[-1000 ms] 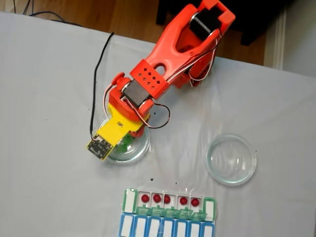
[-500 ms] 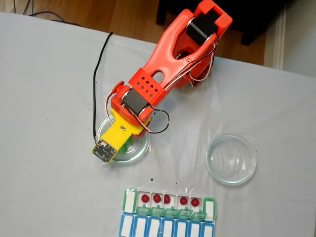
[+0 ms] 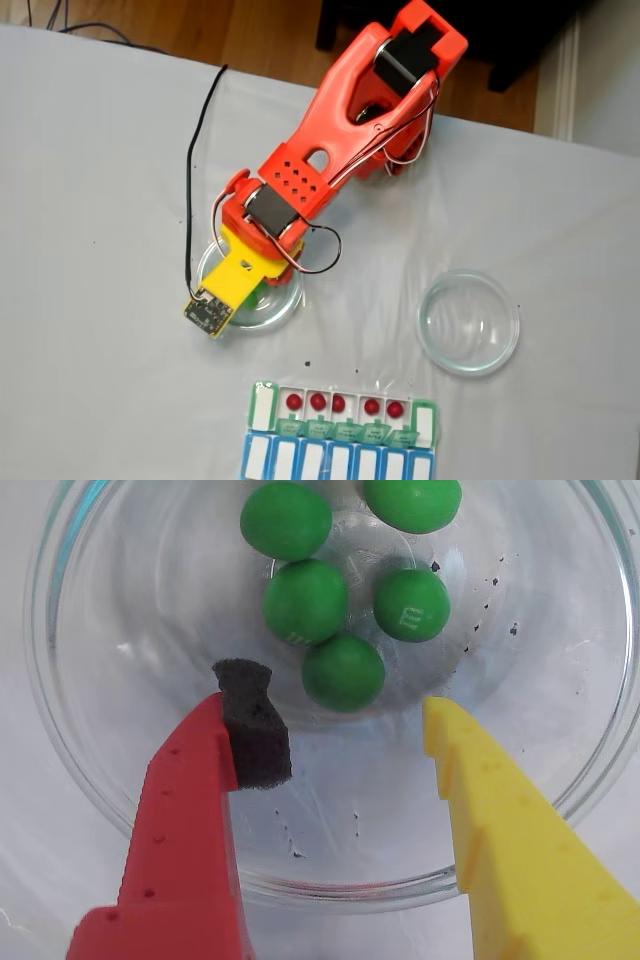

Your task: Sort medicines into box.

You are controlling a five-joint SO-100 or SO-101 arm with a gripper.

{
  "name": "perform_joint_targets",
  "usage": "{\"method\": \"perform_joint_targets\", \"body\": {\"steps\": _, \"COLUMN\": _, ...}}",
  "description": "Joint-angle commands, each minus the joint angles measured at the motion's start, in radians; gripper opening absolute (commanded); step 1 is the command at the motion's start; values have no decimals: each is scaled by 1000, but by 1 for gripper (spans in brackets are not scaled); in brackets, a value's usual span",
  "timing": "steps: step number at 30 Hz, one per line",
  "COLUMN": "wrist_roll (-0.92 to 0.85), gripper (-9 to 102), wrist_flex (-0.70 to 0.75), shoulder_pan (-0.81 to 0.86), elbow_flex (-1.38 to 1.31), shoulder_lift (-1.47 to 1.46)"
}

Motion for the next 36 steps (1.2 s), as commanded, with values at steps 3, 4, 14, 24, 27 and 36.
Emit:
{"method": "perform_joint_targets", "body": {"steps": 3, "wrist_roll": 9, "gripper": 25, "wrist_flex": -35, "shoulder_pan": -11, "elbow_flex": 14, "shoulder_lift": 11}}
{"method": "perform_joint_targets", "body": {"steps": 4, "wrist_roll": 11, "gripper": 25, "wrist_flex": -37, "shoulder_pan": -11, "elbow_flex": 14, "shoulder_lift": 11}}
{"method": "perform_joint_targets", "body": {"steps": 14, "wrist_roll": 20, "gripper": 21, "wrist_flex": -135, "shoulder_pan": -12, "elbow_flex": 72, "shoulder_lift": 9}}
{"method": "perform_joint_targets", "body": {"steps": 24, "wrist_roll": 41, "gripper": 17, "wrist_flex": -173, "shoulder_pan": -20, "elbow_flex": 97, "shoulder_lift": 0}}
{"method": "perform_joint_targets", "body": {"steps": 27, "wrist_roll": 44, "gripper": 16, "wrist_flex": -173, "shoulder_pan": -20, "elbow_flex": 97, "shoulder_lift": 0}}
{"method": "perform_joint_targets", "body": {"steps": 36, "wrist_roll": 58, "gripper": 7, "wrist_flex": -172, "shoulder_pan": -23, "elbow_flex": 115, "shoulder_lift": 15}}
